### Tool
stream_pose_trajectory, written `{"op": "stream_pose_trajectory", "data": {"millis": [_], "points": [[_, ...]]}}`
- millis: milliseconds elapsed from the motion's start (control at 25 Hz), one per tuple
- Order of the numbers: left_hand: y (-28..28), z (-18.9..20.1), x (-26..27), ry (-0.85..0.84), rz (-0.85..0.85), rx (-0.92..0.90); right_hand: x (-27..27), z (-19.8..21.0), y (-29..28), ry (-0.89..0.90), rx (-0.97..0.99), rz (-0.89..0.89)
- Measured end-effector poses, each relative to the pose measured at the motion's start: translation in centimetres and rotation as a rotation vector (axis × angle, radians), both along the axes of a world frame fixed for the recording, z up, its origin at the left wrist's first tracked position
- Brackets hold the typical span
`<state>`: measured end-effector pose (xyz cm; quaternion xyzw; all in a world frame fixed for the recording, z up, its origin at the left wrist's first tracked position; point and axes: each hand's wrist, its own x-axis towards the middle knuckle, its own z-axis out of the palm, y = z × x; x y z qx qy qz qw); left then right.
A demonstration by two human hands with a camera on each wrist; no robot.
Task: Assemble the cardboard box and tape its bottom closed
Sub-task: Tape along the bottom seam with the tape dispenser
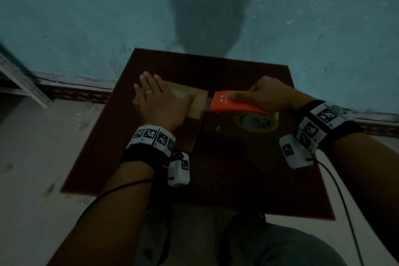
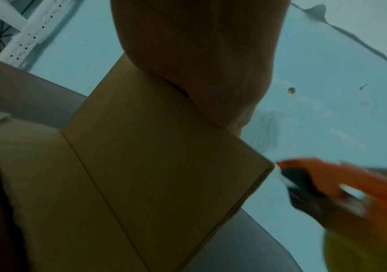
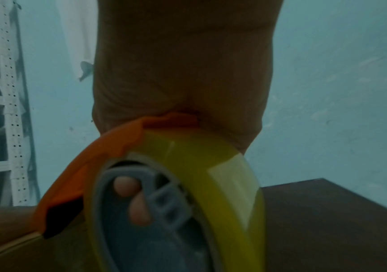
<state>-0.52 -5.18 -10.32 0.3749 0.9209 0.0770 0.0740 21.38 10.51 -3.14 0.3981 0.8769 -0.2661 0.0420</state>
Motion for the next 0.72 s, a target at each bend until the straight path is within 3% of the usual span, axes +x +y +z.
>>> {"op": "stream_pose_trajectory", "data": {"millis": [240,480,720], "points": [[-0.2,0.2,0.0,-0.002,-0.006,0.009,2.4,-0.5,-0.2,-0.045,0.017,-0.059],[-0.2,0.3,0.1,-0.019,-0.008,0.015,-0.7,-3.0,-1.4,-0.105,0.076,-0.058],[-0.2,0.6,0.2,-0.030,-0.007,-0.001,-3.8,-2.7,-1.7,-0.168,0.110,-0.081]]}}
